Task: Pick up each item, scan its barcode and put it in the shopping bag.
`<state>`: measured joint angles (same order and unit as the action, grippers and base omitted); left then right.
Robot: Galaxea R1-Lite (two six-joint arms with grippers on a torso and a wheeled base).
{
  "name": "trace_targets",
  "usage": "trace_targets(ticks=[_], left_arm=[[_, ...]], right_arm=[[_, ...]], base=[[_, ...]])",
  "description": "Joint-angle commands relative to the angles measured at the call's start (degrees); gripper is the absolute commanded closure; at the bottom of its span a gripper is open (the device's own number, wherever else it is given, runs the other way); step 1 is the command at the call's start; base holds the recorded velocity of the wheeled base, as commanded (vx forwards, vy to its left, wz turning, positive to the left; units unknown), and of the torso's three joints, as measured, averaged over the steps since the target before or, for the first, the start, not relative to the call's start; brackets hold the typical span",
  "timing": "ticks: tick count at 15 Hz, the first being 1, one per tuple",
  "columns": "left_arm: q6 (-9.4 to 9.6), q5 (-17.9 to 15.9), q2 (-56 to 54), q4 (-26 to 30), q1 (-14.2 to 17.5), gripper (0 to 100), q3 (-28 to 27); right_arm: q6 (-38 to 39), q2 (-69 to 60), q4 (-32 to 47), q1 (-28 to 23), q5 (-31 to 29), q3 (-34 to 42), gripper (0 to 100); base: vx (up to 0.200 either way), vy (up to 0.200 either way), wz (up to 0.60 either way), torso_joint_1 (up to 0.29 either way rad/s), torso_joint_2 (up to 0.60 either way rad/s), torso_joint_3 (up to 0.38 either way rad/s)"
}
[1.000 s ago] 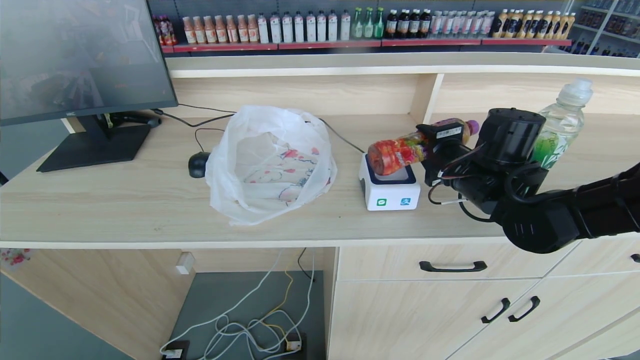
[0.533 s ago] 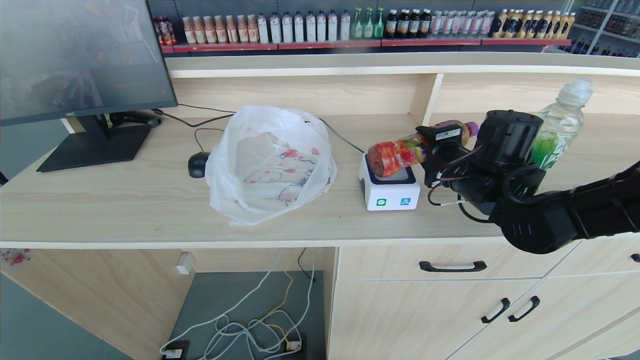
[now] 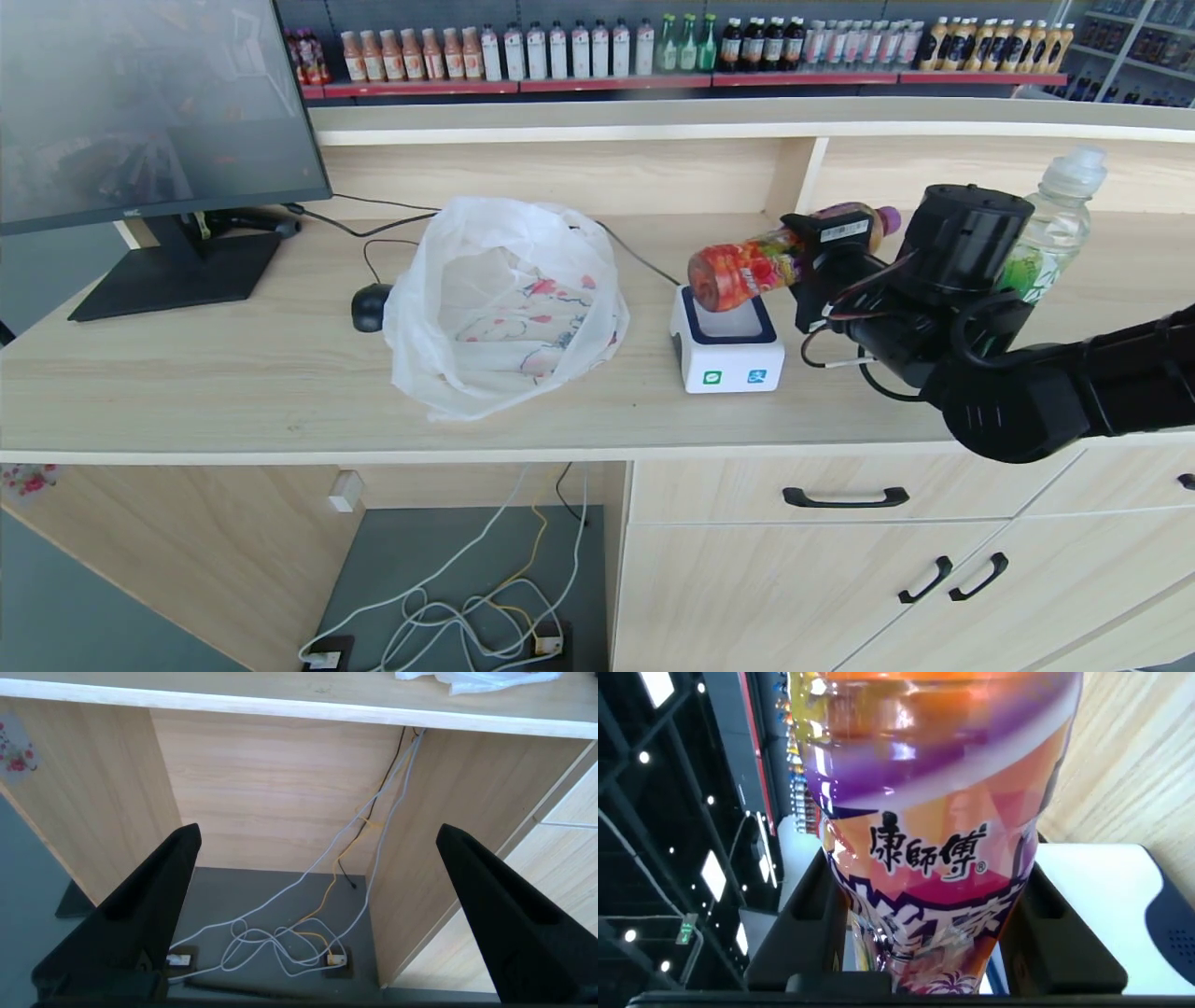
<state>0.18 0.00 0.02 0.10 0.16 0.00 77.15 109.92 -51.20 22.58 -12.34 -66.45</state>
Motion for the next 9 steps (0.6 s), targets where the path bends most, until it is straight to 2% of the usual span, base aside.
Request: trace_targets(ticks=[1, 6, 7, 9], left_arm=[[-0.01, -0.1, 0.0, 0.0, 0.0, 0, 0.0], [-0.01, 0.0, 0.0, 0.0, 0.0, 0, 0.0], [-0.01, 0.0, 0.0, 0.0, 0.0, 0, 0.0], [-0.01, -0.1, 0.0, 0.0, 0.0, 0, 0.0]], right_arm=[[-2.0, -1.7, 0.0, 0.5, 0.8, -1.5, 100], [-11.8, -5.2, 0.1, 1.9, 1.3, -1.2, 100], [-18.5, -6.7, 0.0, 4.1, 1.3, 0.2, 100], [-26.4, -8.9, -1.2, 7.2, 1.3, 1.6, 100]], base=[[0.000, 0.000, 0.00, 0.000, 0.00, 0.000], [0.000, 0.000, 0.00, 0.000, 0.00, 0.000], [0.000, 0.000, 0.00, 0.000, 0.00, 0.000], [0.000, 0.000, 0.00, 0.000, 0.00, 0.000]])
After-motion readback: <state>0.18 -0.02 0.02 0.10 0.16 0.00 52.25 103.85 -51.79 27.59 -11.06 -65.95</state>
